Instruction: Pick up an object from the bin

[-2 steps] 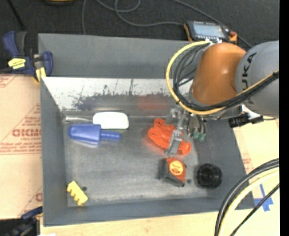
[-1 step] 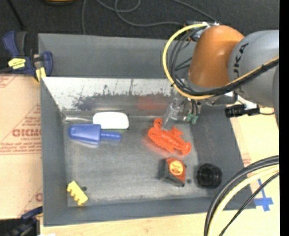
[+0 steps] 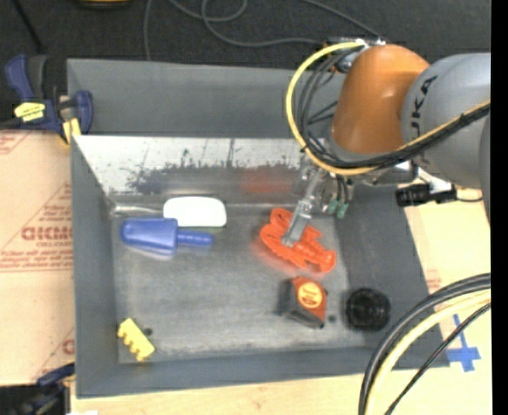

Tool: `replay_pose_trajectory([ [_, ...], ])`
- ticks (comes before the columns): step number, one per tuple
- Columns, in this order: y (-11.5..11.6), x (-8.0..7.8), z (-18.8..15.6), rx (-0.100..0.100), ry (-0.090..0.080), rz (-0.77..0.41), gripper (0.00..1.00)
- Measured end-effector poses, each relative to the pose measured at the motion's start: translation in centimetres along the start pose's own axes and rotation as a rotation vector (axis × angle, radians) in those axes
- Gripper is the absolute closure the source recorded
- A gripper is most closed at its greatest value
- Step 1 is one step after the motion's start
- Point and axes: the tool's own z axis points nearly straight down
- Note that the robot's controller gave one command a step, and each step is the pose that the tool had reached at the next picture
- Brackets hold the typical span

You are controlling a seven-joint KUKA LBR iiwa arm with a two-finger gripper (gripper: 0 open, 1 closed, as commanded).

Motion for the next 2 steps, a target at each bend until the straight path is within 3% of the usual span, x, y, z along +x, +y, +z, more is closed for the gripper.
replay_pose_trajectory([
  [1,0.0,0.0,0.0,0.0,0.0,0.0,0.0],
  [2,-2.7,-2.4,5.2,-0.004,-0.006,0.06,0.0],
])
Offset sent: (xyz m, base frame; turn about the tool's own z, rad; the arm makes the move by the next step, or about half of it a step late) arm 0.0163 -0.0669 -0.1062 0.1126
